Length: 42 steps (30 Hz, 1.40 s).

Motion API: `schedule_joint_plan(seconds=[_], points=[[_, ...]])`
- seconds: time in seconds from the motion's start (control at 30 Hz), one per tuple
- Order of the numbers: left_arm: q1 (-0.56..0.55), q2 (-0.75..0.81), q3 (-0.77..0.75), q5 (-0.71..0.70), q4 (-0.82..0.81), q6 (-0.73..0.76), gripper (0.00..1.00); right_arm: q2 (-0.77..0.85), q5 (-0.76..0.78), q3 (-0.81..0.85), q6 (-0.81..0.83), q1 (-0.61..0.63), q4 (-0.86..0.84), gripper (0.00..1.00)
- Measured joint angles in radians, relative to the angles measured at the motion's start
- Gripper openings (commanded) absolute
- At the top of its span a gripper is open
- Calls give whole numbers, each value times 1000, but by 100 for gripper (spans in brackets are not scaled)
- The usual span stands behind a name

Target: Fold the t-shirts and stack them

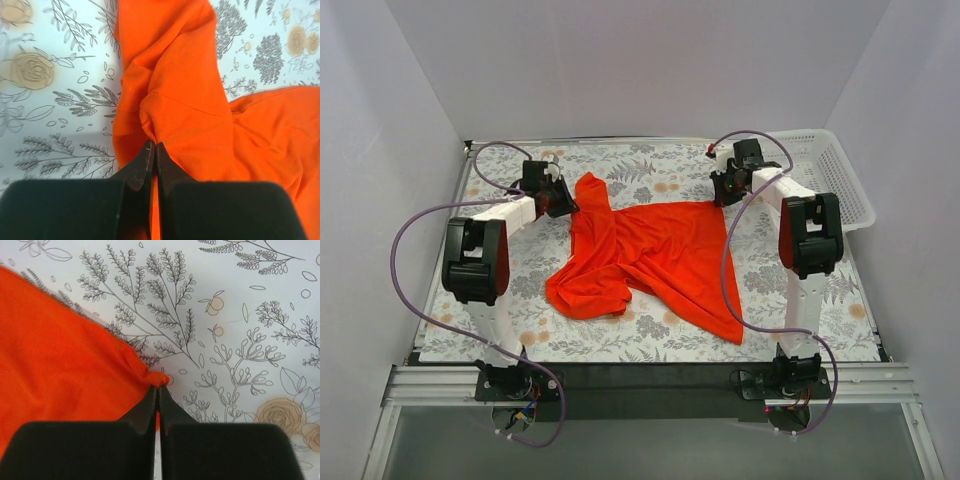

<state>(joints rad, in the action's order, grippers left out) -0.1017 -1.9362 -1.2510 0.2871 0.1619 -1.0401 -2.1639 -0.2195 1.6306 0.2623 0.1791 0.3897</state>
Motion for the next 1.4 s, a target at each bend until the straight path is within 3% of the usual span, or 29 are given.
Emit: schedule_joint_plan(seconds=[0.17,0.5,0.63,0.8,1.1,1.27,1.4], points=[[0,210,93,-69,0,25,0,126,-108,-60,53,-50,12,1],[2,941,246,-143,-111,40,0,745,-443,-126,167,-237,29,1],[2,1132,244,-158,-189,10,0,961,-507,-98,183,-274,41,1],[2,1256,191,-183,-267,-34,0,1097,-509,75,172,-275,88,1],[2,1379,88,-235,-306,-18,0,1159,-370,458,143,-275,159,1],[2,1422,124,-295,-326,13,0,1195,-352,359,132,-276,133,1],[2,1391,246,-333,-343,25,0,1175,-379,66,122,-276,61,1]])
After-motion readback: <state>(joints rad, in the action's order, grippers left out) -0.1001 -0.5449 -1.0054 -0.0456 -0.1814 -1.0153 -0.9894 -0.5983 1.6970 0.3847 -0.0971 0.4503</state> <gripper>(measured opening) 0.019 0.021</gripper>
